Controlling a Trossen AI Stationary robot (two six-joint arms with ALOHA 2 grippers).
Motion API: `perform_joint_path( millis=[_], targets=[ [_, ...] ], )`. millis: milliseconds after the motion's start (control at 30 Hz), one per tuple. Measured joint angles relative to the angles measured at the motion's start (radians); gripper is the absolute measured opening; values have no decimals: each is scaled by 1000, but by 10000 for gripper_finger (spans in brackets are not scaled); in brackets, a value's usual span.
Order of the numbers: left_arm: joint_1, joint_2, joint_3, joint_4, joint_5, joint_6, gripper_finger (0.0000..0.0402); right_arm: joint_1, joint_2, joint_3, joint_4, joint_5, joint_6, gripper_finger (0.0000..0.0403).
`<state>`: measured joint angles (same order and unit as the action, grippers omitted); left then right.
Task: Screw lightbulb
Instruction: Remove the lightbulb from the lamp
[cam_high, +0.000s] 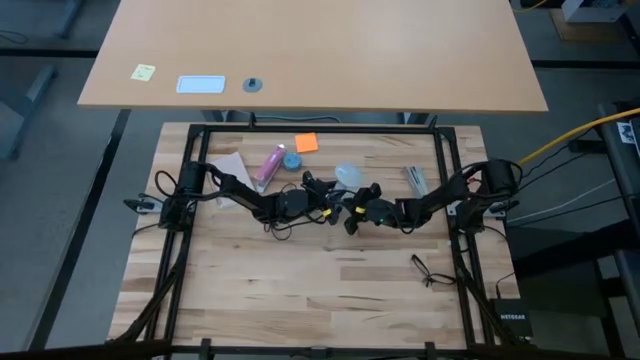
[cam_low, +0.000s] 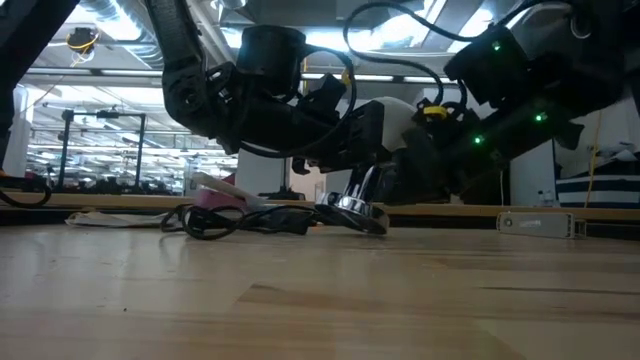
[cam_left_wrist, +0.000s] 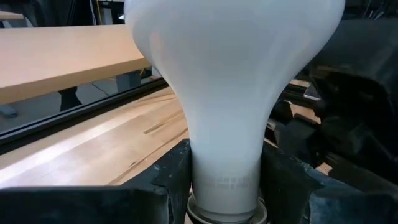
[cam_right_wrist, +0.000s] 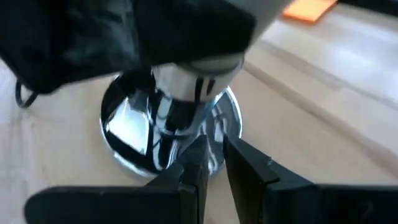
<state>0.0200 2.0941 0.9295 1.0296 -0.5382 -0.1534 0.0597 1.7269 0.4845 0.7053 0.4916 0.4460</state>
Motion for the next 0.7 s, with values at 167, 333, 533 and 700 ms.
perform_joint_path(
  millis=[167,333,533,700],
  targets=[
    [0,1,-1,14,2,-2,149,0,-54,0,-64,77,-34,60],
    [-1,6,-4,97,7,8,149,-1,-147,0,-180,178,-80,60],
    [0,6,-3,236,5,52,149,-1,-293,-1,-380,242,-114,60],
    [1,5,-1,180,21,19,149,-1,-346,-1,-474,242,-115,60]
  ],
)
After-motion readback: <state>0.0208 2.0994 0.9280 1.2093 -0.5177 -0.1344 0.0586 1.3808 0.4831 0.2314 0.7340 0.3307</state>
